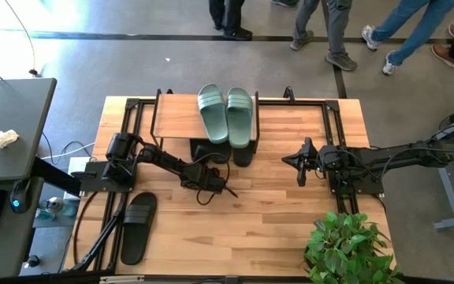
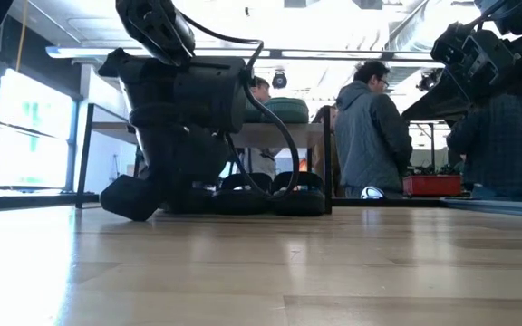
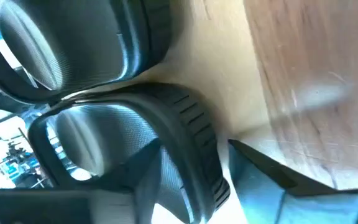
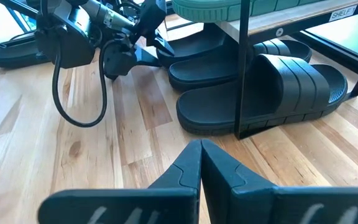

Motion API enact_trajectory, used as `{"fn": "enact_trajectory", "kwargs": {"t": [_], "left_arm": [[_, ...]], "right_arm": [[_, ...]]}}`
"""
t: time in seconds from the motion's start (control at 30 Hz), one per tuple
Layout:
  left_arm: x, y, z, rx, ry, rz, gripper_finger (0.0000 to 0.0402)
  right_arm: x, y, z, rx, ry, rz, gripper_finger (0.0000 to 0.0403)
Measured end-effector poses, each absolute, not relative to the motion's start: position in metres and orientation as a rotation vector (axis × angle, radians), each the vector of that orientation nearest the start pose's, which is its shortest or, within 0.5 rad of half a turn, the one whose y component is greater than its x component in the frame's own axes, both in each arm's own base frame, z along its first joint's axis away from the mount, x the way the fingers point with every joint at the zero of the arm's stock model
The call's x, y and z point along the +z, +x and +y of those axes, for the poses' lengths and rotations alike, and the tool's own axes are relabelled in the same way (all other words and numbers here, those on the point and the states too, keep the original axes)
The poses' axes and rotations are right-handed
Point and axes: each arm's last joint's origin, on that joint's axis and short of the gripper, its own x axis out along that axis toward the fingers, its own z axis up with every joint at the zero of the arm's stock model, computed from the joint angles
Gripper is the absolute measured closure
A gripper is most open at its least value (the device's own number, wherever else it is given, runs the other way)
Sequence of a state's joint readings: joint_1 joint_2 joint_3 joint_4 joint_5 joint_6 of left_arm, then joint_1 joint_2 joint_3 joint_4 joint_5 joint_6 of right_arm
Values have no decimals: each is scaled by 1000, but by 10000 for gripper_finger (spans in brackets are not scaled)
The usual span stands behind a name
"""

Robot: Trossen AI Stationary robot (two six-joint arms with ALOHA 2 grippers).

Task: Pick and place slides into the shelf
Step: Put the black slide under the shelf

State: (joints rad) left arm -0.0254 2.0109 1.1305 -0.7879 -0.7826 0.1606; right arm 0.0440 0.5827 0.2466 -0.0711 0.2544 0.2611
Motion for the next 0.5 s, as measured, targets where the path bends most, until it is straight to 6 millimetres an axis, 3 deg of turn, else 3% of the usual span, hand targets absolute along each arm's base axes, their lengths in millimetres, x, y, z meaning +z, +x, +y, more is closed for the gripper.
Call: {"fn": "enact_trajectory", "kwargs": {"t": [0.23,0.5], "left_arm": [[105,325,12,455,804,1638,160],[119,330,9,445,788,1683,148]], "right_arm": [[187,139,-1,-259,196,374,403],[187,139,-1,-259,196,374,403]]}}
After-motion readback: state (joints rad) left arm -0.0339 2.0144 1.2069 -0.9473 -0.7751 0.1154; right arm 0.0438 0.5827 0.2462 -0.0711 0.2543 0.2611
